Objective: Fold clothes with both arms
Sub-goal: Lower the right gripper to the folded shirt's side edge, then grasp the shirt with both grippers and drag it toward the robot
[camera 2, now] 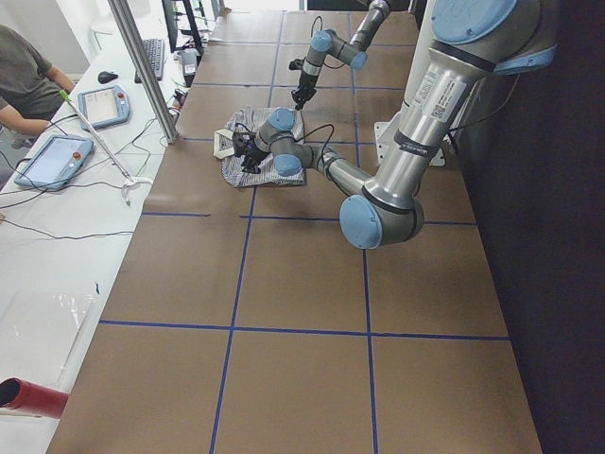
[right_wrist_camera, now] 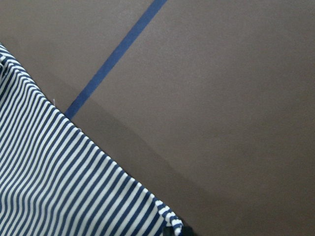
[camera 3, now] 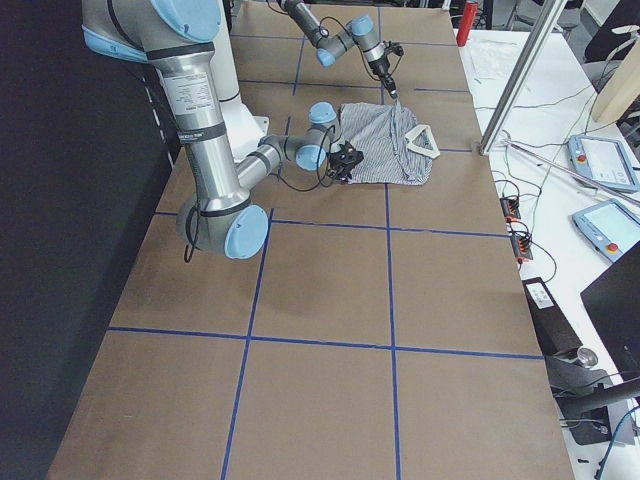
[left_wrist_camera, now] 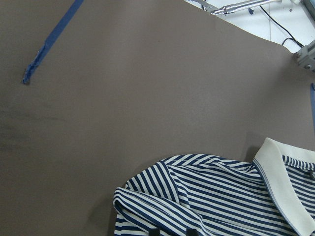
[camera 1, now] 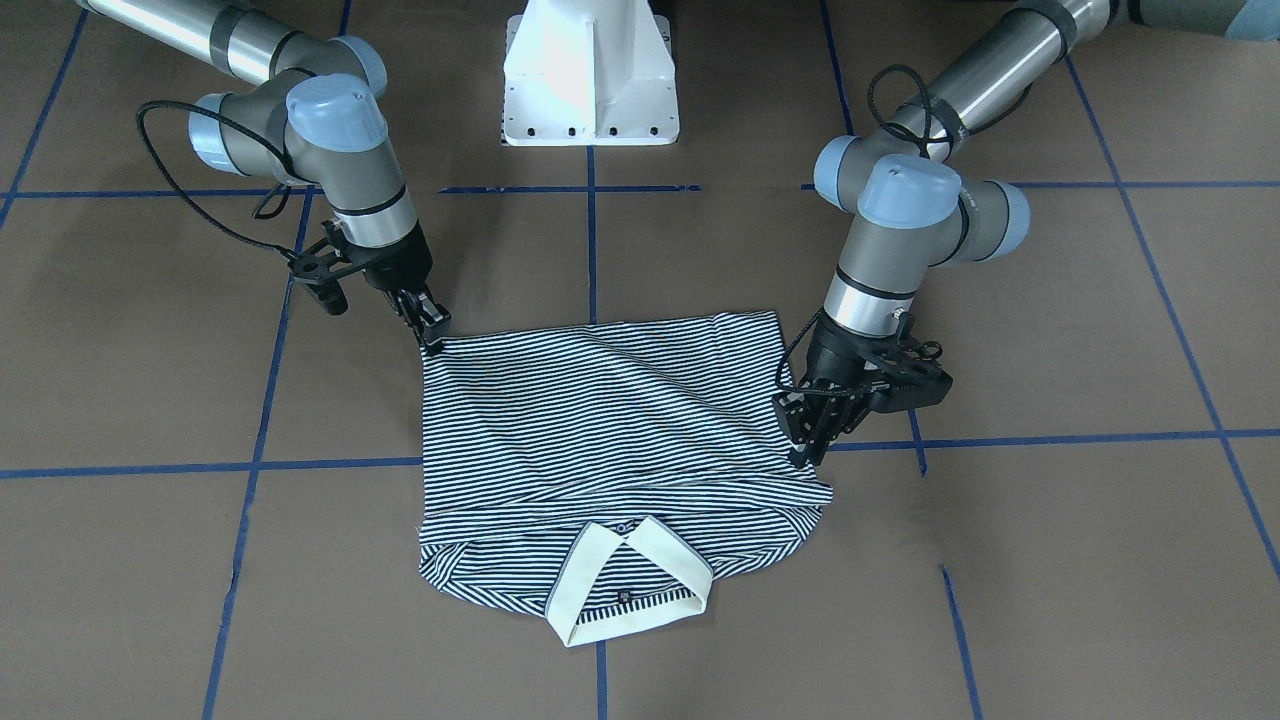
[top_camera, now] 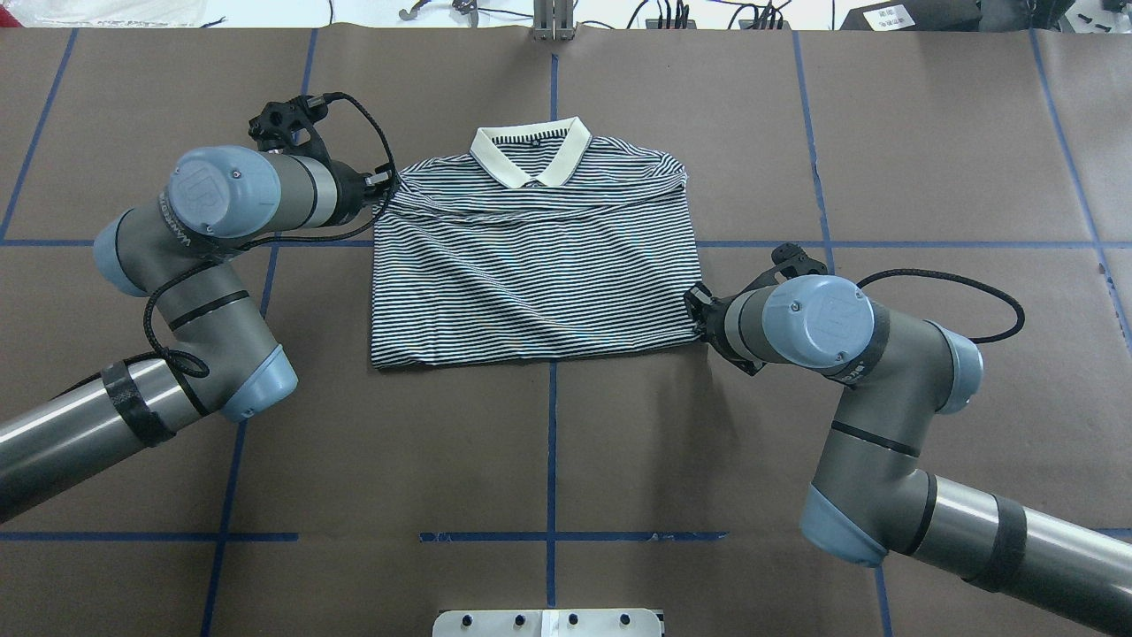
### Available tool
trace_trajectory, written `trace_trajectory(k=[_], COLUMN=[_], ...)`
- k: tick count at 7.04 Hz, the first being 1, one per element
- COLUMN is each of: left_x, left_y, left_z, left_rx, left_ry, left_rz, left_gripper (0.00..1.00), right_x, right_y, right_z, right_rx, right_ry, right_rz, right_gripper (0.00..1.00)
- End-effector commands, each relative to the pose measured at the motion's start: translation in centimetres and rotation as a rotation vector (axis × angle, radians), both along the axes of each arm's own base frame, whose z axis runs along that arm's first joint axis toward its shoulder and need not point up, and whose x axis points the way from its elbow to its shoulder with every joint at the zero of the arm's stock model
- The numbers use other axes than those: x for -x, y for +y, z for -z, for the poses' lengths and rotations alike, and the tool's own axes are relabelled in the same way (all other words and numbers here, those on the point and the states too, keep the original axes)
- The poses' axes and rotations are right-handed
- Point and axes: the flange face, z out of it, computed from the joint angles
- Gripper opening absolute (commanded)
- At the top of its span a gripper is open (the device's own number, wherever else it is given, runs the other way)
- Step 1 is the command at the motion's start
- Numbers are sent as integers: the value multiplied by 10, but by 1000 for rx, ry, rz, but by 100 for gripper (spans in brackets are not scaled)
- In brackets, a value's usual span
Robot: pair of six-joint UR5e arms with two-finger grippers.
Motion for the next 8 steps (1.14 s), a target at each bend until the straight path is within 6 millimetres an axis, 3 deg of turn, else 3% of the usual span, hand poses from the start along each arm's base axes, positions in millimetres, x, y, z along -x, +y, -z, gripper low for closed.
trace_trajectory(k=[1, 3, 4, 5, 6, 7, 8], left_x=[-1, 0, -1, -2, 2, 3, 9], left_y=[0, 3, 11, 25, 36, 53, 64], left_z=[4, 19, 31, 47, 64, 78, 93], left_rx=[-3, -12, -16, -38, -48, -26, -11], left_ry=[7, 33, 60, 88, 126, 181, 222], left_rz=[1, 0, -4, -22, -62, -179, -225], left_gripper=[30, 30, 30, 30, 31, 31, 37], right_x=[-13, -53, -57, -74, -67, -64, -59], right_y=[7, 79, 122, 169, 206, 241, 259], right_z=[8, 24, 36, 44, 34, 7, -1], right_rx=[-10, 6, 55, 95, 123, 142, 136], right_ry=[-21, -97, -102, -55, -17, 47, 69], right_rz=[-2, 49, 91, 161, 249, 324, 353], right_gripper=[0, 0, 0, 0, 0, 0, 99])
